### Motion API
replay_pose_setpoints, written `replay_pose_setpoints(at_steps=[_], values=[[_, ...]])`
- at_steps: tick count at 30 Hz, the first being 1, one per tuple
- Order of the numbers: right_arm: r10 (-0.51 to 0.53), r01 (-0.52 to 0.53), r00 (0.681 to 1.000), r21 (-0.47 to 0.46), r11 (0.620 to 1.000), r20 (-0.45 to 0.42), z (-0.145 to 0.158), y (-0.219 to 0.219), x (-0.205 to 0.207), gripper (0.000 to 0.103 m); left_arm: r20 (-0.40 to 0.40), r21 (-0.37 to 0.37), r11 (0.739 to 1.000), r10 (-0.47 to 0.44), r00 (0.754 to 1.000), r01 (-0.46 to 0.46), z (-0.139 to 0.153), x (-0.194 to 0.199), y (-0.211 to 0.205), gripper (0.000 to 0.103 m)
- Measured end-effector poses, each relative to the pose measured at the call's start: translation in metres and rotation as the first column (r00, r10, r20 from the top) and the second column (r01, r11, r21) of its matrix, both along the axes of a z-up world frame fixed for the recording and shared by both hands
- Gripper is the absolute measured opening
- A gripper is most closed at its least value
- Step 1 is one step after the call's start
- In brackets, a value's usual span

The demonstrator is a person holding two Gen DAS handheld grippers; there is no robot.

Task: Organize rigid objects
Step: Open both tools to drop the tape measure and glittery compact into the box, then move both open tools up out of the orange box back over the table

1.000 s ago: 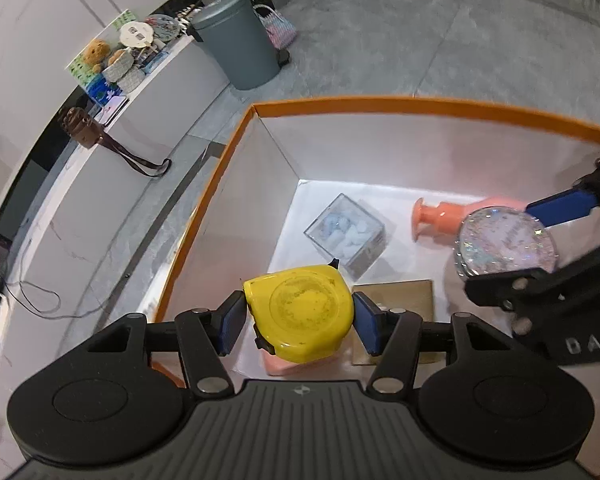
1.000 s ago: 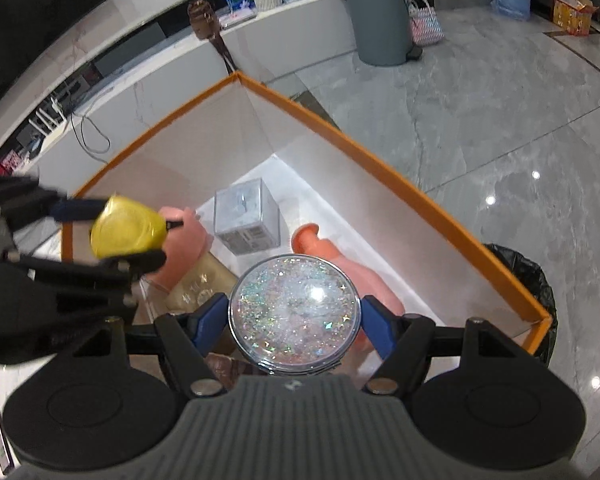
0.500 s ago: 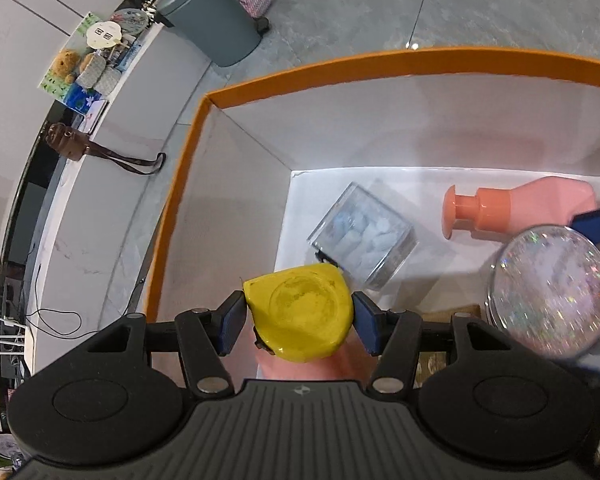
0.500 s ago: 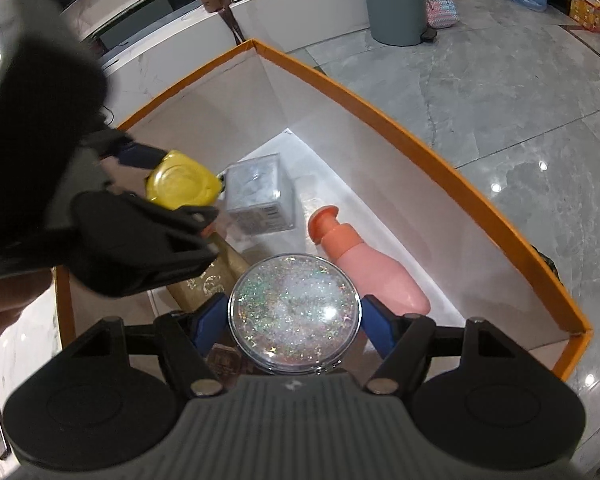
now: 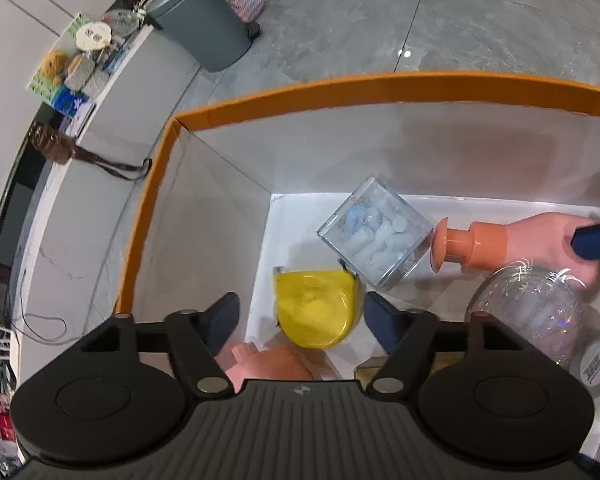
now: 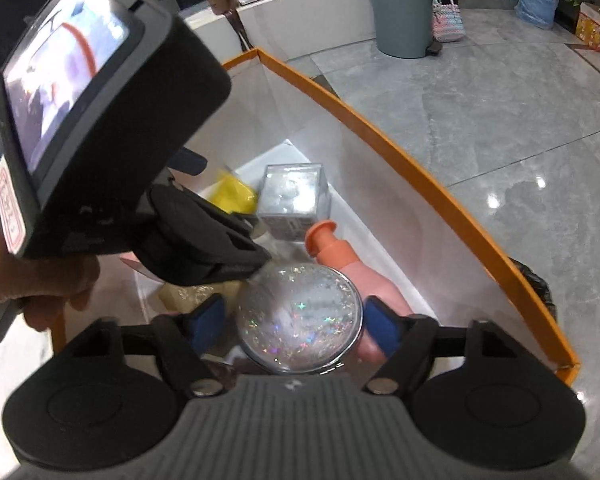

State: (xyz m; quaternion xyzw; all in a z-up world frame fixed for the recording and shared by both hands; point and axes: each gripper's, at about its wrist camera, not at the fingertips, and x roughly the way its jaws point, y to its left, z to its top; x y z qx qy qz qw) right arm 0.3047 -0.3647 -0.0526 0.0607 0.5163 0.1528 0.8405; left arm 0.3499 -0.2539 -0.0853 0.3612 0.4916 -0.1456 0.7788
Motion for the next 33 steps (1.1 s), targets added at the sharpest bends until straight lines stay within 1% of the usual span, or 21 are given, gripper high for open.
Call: replay_pose_setpoints(at_steps=[1, 7, 13, 21, 29, 33], values=[[0.003, -0.003, 1.000, 0.006, 1.000, 0.003, 0.001, -0.001, 0.000, 0.086, 0.001, -0.003, 1.000, -0.001, 1.000, 0.001, 0.002, -0.001, 0.001, 0.085], [-0.005, 0.005, 1.000, -0.004, 1.000, 0.014, 0.004, -0.003, -0.001, 0.086, 0.014, -0.041, 0.999, 0.020, 1.000, -0.019, 0.019, -0.001, 0.006, 0.085], [0.001, 0.000, 1.000, -0.022, 1.000, 0.026, 0.009, -0.001, -0.003, 0.086, 0.031, -0.057, 0.998, 0.024, 0.999, -0.022, 0.034, -0.006, 0.010, 0.085], [0.000, 0.002, 0.998, -0.031, 1.000, 0.056, 0.027, 0.001, -0.010, 0.086, 0.050, -0.126, 0.991, 0.056, 0.997, -0.049, 0.063, -0.017, 0.024, 0.085], [0.009, -0.006, 0.996, -0.040, 0.999, 0.084, 0.042, 0.010, -0.017, 0.086, 0.090, -0.125, 0.991, 0.054, 0.994, -0.043, 0.088, -0.037, 0.038, 0.085], [0.014, -0.010, 0.995, -0.042, 0.999, 0.097, 0.049, 0.014, -0.022, 0.086, 0.131, -0.111, 0.993, 0.057, 0.990, -0.043, 0.099, -0.048, 0.048, 0.085]])
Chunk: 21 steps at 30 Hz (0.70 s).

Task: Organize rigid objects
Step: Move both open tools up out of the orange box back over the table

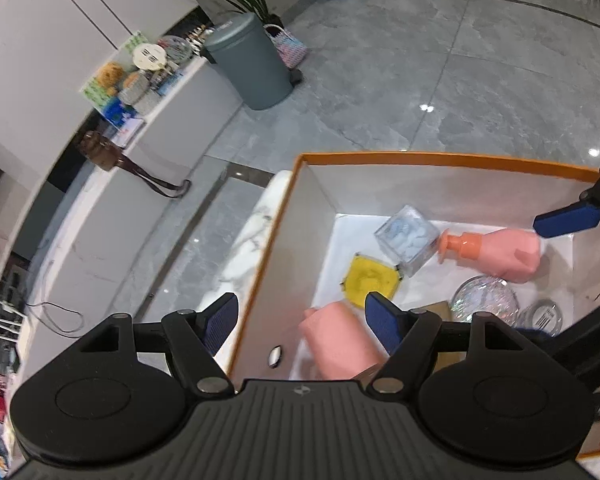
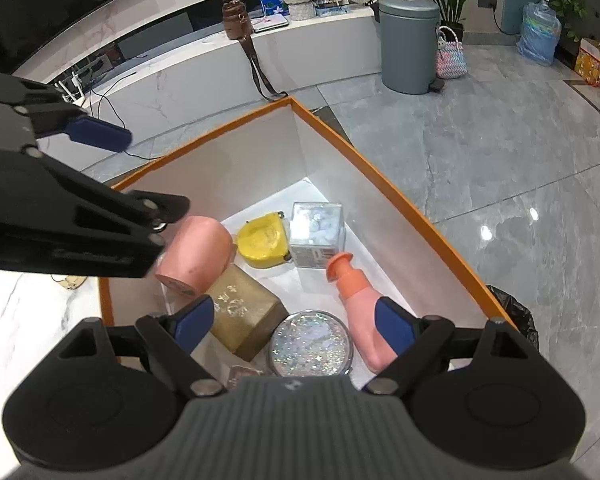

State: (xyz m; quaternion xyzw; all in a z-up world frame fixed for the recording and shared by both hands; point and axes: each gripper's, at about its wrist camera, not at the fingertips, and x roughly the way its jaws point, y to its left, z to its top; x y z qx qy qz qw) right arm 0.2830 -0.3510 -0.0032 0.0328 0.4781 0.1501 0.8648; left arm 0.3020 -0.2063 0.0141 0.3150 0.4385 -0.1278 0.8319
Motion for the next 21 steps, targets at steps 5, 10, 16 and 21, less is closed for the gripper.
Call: replay_pose_setpoints(at_steps=[5, 10, 16, 21], values=[[0.021, -0.021, 1.000, -0.002, 1.000, 0.019, 0.007, 0.011, -0.006, 0.086, 0.007, -0.001, 1.000, 0.019, 1.000, -0.019, 0.007, -0.011, 0.017, 0.085], [0.029, -0.030, 0.999, 0.004, 1.000, 0.030, 0.013, 0.016, -0.010, 0.086, 0.009, 0.003, 0.999, 0.046, 0.999, -0.046, 0.012, -0.021, 0.034, 0.085], [0.044, -0.046, 0.998, 0.025, 0.999, 0.052, 0.025, 0.029, -0.014, 0.086, 0.032, -0.010, 0.998, 0.057, 0.998, -0.056, 0.029, -0.041, 0.050, 0.085], [0.073, -0.075, 0.995, 0.020, 0.997, 0.067, 0.032, 0.047, -0.021, 0.086, 0.069, -0.059, 0.996, 0.065, 0.996, -0.061, 0.053, -0.064, 0.062, 0.085]])
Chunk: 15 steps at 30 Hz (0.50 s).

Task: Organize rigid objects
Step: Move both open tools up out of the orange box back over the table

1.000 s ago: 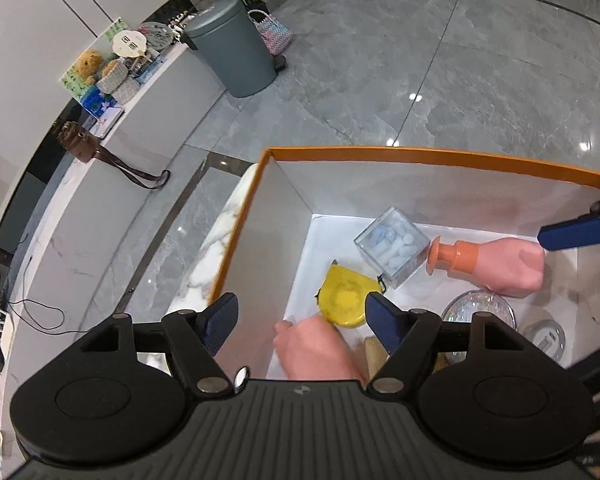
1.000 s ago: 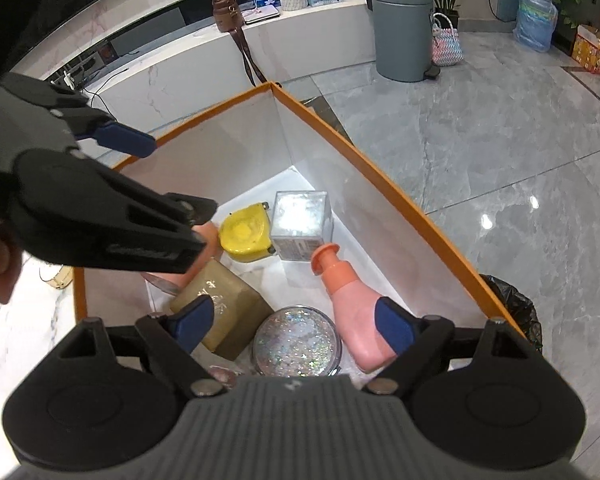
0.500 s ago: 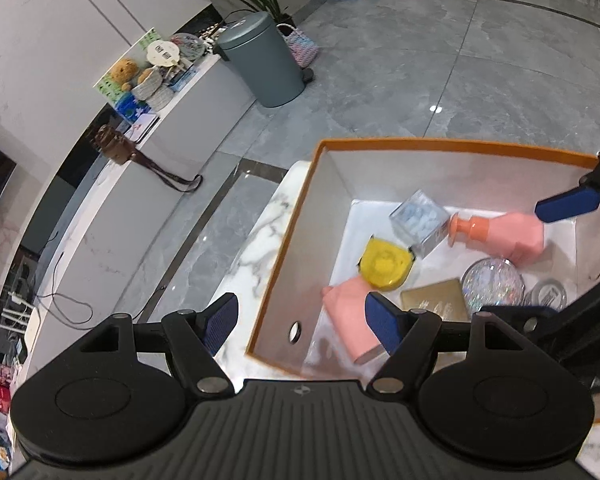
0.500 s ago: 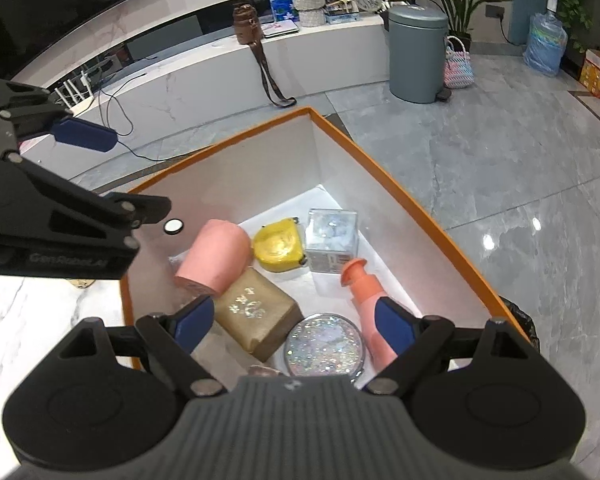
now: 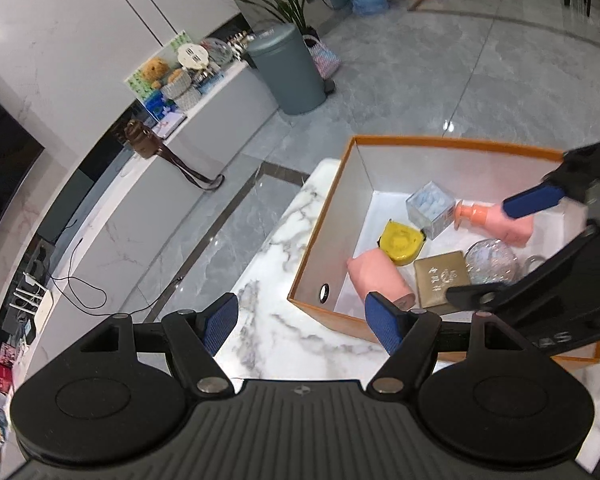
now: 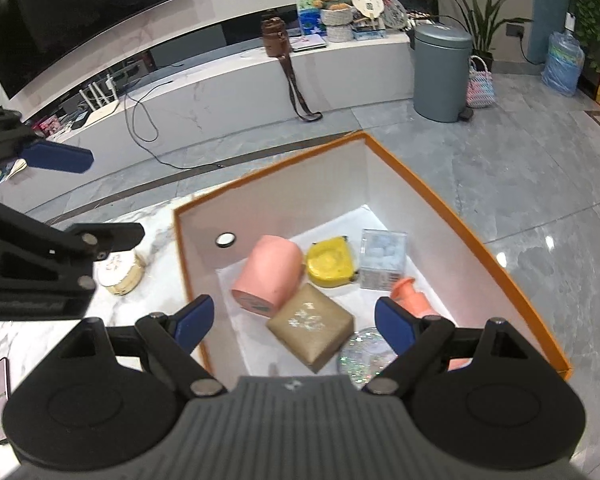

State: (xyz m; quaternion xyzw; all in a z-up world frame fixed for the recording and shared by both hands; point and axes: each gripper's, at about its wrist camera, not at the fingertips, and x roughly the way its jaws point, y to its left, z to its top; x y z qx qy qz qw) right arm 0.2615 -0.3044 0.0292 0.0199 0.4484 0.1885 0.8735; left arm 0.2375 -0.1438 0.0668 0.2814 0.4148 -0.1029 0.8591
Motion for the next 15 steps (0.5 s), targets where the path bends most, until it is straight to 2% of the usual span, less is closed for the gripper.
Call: replay_pose_setpoints(at_steps=[9, 15], values=[[0.047, -0.047, 0.997, 0.004, 0.999, 0.065, 0.028, 0.029, -0.030, 0.086, 0.085, -0.121, 0.993, 0.022, 0.996, -0.011, 0.036, -0.065, 0.028, 0.086], [0.147, -0.141, 0.983, -0.068, 0.988, 0.107, 0.034, 0.052, -0.064, 0.086, 0.113, -0.232, 0.971, 0.093, 0.989, -0.065, 0.046, -0.108, 0.067, 0.087]])
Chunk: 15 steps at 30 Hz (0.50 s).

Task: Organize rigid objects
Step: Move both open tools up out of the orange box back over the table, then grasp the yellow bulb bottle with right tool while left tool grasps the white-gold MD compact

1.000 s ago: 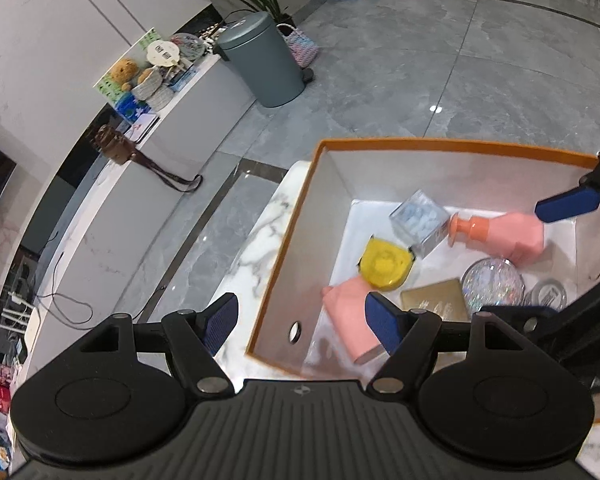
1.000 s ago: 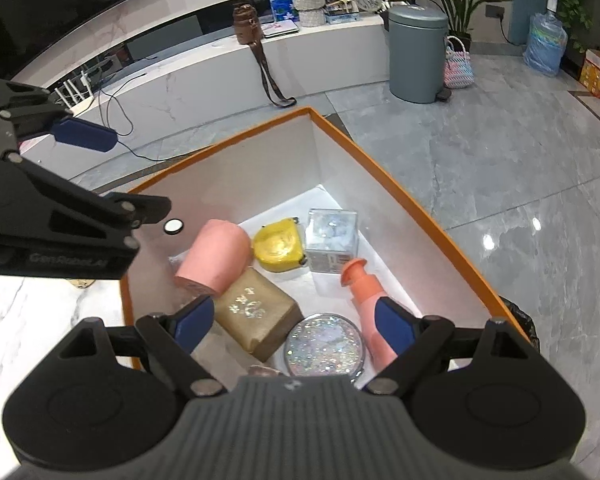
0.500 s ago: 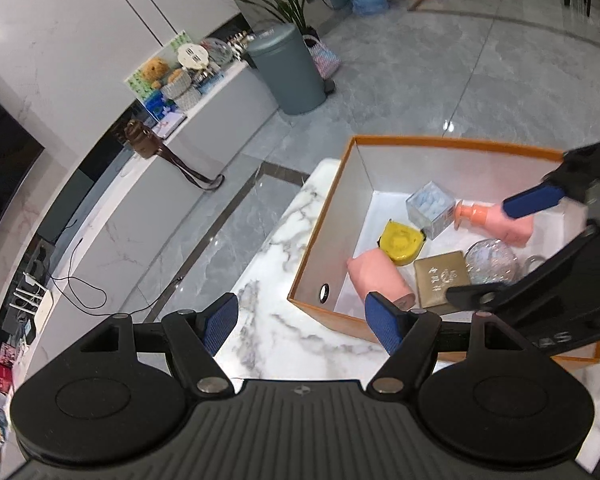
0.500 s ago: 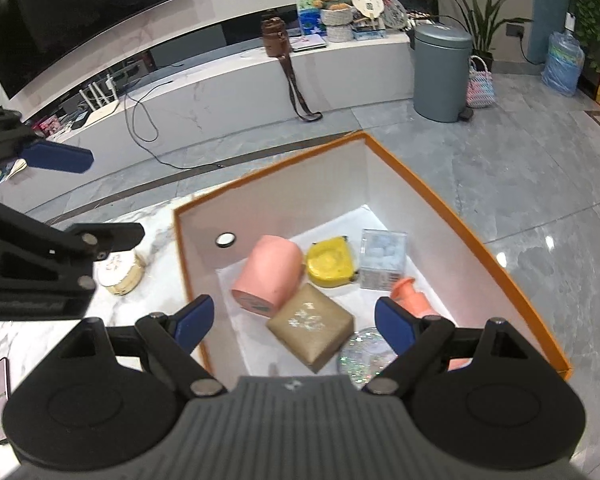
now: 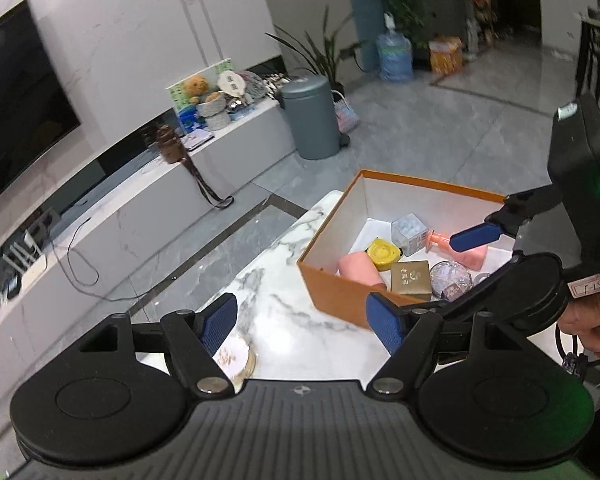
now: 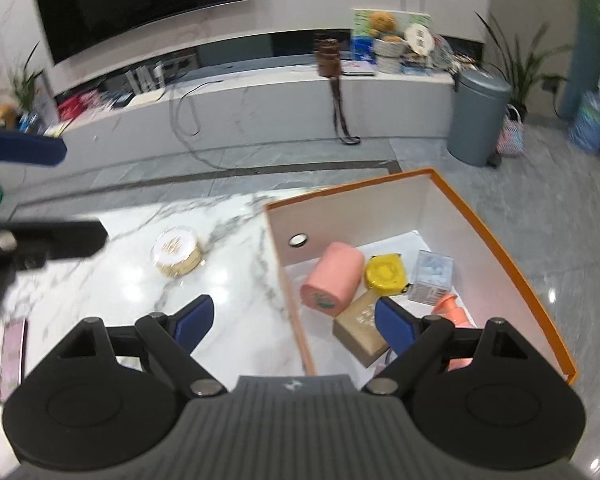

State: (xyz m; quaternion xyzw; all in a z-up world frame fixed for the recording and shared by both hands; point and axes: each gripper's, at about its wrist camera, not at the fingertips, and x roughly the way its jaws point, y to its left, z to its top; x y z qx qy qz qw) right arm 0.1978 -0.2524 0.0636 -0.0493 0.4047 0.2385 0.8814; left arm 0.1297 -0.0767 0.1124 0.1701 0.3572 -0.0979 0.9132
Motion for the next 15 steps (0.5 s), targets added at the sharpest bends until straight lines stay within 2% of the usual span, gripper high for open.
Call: replay_pose_setpoints(at_steps=[5, 11, 15], values=[[0.078, -0.075, 0.996, -0.053, 0.996, 0.044, 0.002, 0.014, -0.028, 0.086, 0.033, -0.054, 0.997, 0.051, 0.998, -0.049, -0.006, -0.033, 0.029, 0.089], [0.176, -0.170, 0.983, -0.090, 0.981, 0.062, -0.006, 0.029, -0.054, 0.086, 0.032, -0.061, 0.993, 0.106, 0.994, -0.104, -0.040, -0.057, 0.057, 0.089], [0.254, -0.246, 0.966, -0.125, 0.961, 0.054, -0.024, 0.040, -0.065, 0.086, -0.010, -0.068, 0.990, 0.125, 0.992, -0.125, -0.067, -0.061, 0.074, 0.089]])
